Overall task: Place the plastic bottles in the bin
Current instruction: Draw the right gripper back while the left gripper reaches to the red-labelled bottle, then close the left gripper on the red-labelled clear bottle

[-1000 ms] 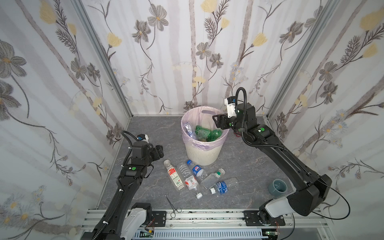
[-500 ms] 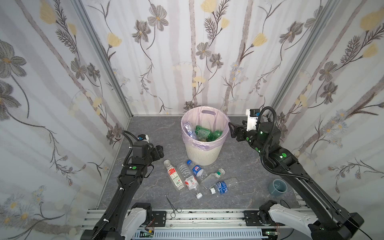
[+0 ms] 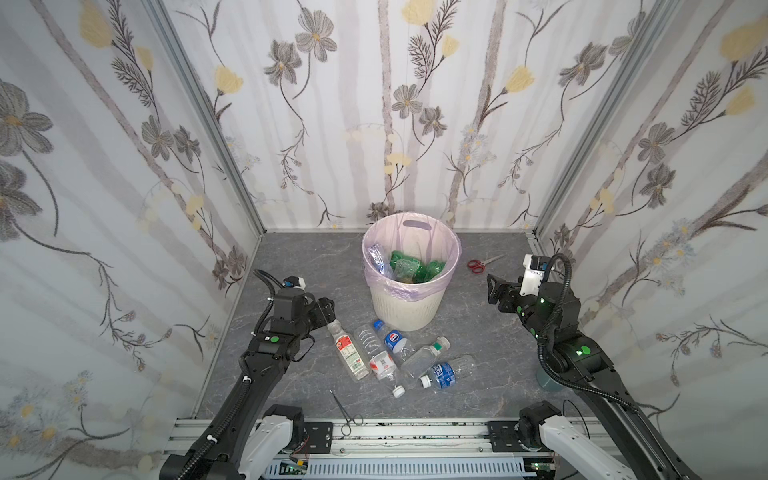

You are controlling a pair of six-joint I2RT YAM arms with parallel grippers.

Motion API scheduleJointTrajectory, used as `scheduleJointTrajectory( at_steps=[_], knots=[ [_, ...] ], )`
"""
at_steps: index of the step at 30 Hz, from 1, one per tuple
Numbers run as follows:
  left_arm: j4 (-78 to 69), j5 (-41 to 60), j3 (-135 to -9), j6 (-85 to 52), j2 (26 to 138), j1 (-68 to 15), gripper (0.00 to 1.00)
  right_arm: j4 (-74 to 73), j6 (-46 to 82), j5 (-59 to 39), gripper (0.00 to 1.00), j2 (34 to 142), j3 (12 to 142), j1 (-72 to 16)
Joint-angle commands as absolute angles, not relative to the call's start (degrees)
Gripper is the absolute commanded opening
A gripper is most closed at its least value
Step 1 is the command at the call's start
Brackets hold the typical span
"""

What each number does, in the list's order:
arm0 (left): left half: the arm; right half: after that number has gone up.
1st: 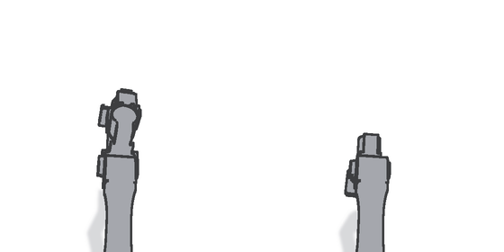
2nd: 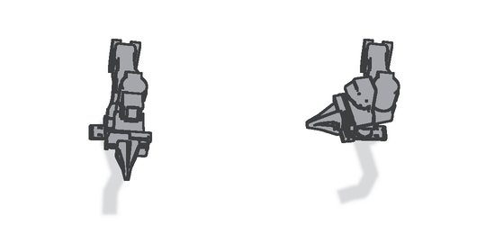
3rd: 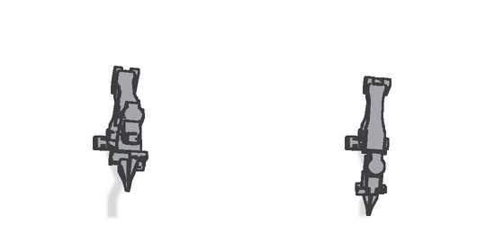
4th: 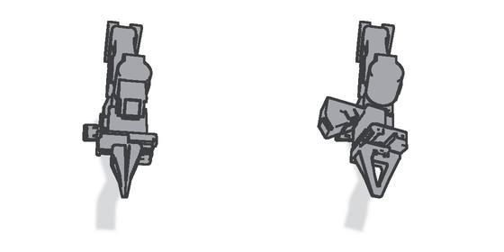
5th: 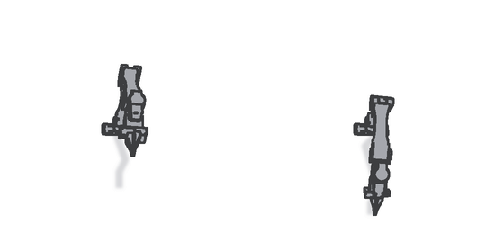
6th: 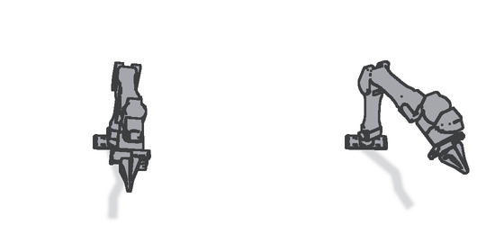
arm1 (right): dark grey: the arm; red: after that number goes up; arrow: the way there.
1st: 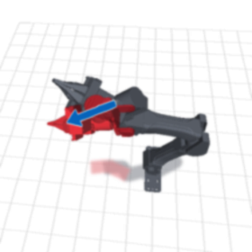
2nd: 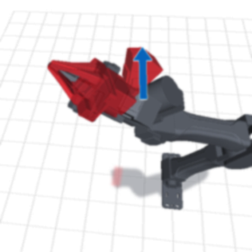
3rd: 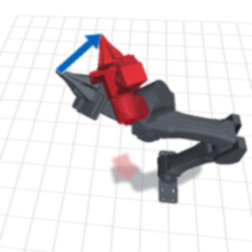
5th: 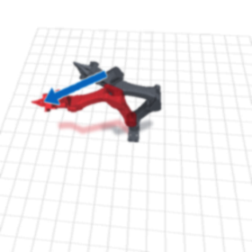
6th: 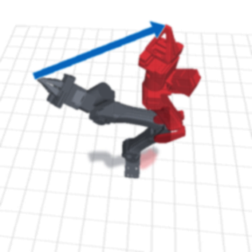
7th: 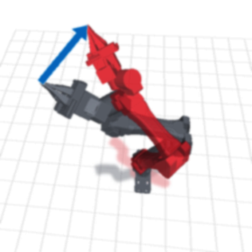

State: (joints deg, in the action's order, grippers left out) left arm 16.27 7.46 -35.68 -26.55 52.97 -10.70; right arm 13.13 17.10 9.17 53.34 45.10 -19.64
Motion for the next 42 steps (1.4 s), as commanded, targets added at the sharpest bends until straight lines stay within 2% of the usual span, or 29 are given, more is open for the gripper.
scheduleJointTrajectory(
  at_steps=[1,5,17,28,42],
  knots=[
    [16.1,3.9,-35.1,-31.5,53.2,-13.8,0.79,12.2,17.8,8.9,0.9,54.2,44.5,-19.2],
    [17.0,-0.9,-34.3,-35.2,54.1,-18.9,0.8,11.5,17.5,9.2,0.91,55.4,44.3,-19.1],
    [19.0,-6.4,-26.9,-45.2,54.3,-29.9,0.84,9.7,16.5,8.5,0.92,56.5,41.9,-17.9],
    [18.9,-8.1,-26.1,-47.3,58.1,-34.0,0.82,9.3,16.9,7.6,0.92,55.9,41.5,-17.4],
    [18.8,-9.2,-24.1,-47.6,60.1,-35.1,0.74,9.3,17.3,7.1,0.92,55.2,41.0,-17.4]
  ],
)
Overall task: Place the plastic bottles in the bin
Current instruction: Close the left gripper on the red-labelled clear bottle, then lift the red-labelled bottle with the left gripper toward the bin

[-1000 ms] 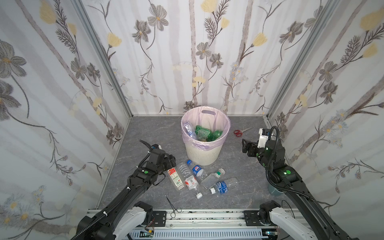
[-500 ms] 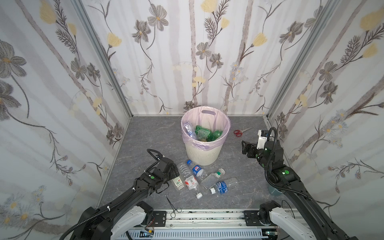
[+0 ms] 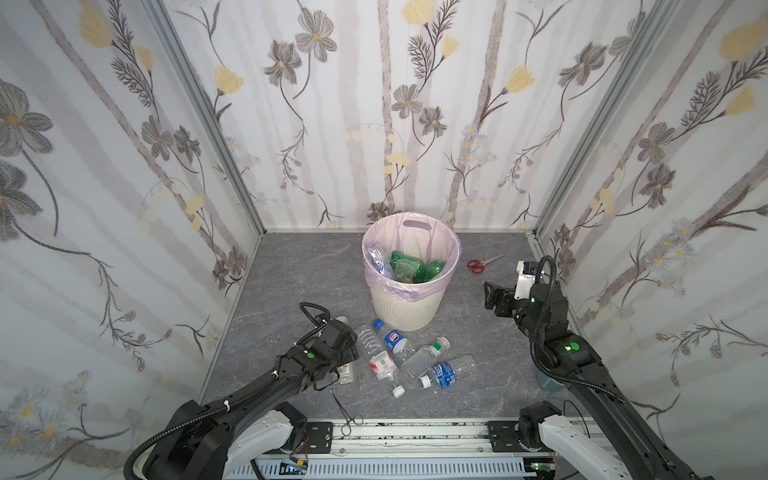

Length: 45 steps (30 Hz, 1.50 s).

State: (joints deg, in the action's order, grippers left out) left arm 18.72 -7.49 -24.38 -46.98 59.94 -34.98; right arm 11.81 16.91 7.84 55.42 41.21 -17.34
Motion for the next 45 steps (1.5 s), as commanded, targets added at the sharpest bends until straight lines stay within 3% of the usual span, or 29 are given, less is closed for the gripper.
scheduleJointTrajectory(
  at_steps=[1,28,45],
  knots=[
    [18.8,-9.4,-24.1,-47.6,60.1,-35.1,0.74,9.3,17.4,7.1,0.92,55.1,41.0,-17.4],
    [20.2,-14.8,-26.7,-46.5,53.7,-35.0,0.55,9.5,17.4,7.0,0.92,53.8,40.7,-17.2],
    [26.2,-19.6,-50.0,-28.2,51.8,-32.7,0.56,9.9,18.3,5.2,0.92,51.0,39.4,-17.2]
  ],
)
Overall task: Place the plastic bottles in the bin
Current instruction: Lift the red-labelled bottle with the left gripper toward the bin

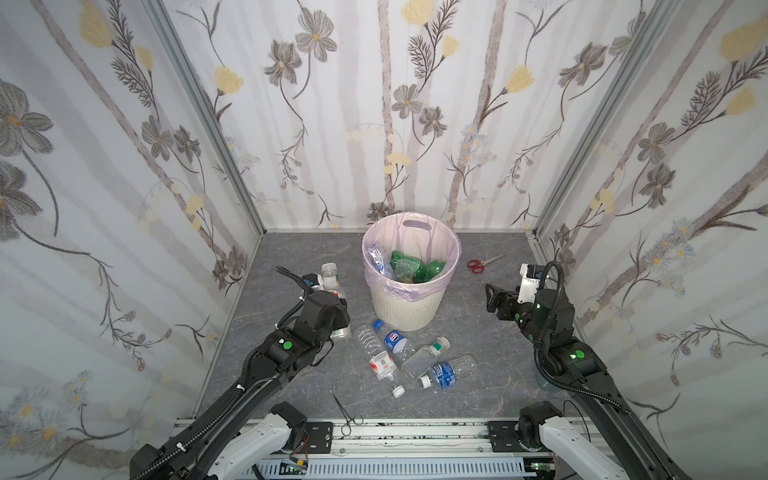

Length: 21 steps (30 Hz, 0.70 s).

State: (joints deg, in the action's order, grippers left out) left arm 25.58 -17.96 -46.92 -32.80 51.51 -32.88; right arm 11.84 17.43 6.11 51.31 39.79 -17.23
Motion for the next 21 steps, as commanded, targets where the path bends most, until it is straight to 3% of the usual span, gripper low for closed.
scheduleJointTrajectory(
  at_steps=[1,21],
  knots=[
    [26.2,-19.3,-51.7,-27.4,52.1,-32.6,0.56,9.9,18.5,4.7,0.92,50.9,39.1,-17.2],
    [24.2,-4.7,-85.3,-19.7,70.9,-32.6,0.55,7.4,22.0,-1.5,0.92,48.1,34.2,-17.2]
  ],
)
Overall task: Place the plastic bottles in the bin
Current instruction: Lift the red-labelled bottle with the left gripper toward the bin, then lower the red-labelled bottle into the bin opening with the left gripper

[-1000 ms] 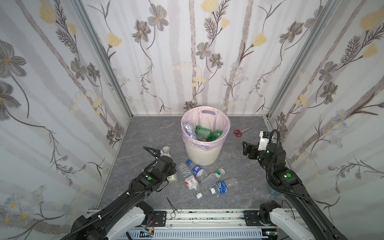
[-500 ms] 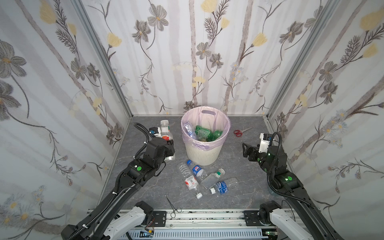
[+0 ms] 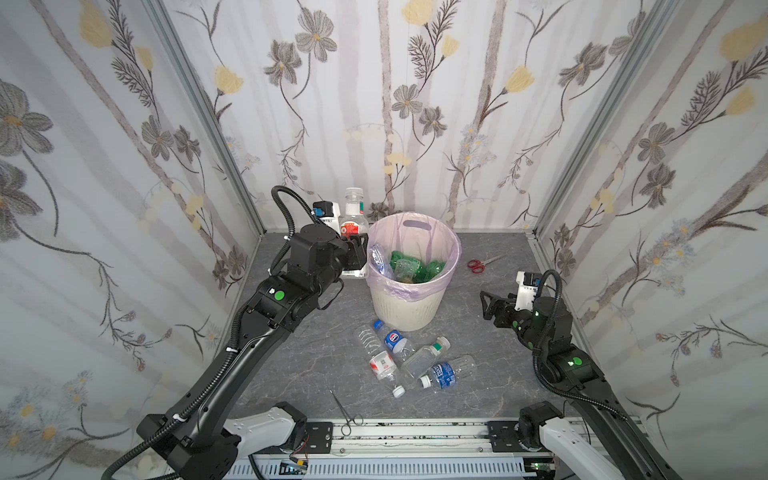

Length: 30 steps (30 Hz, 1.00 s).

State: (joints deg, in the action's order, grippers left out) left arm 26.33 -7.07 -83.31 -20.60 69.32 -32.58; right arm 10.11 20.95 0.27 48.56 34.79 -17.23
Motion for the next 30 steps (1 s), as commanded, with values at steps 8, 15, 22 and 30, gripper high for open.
scheduleJointTrajectory(
  at_steps=[8,15,22,30],
  knots=[
    [18.4,-1.9,-87.7,-21.9,76.4,-33.0,0.55,5.8,22.9,-4.8,0.92,46.6,31.8,-17.2],
    [15.2,-1.8,-88.9,-22.9,80.4,-35.0,0.54,2.4,25.3,-8.9,0.91,46.4,30.0,-17.2],
    [13.0,-2.0,-91.6,-23.9,85.2,-36.9,0.54,2.3,25.8,-11.2,0.91,46.5,30.0,-17.2],
    [9.2,-0.7,-92.6,-20.8,89.6,-37.3,0.54,4.1,26.0,-10.9,0.92,43.2,29.4,-17.2]
  ],
)
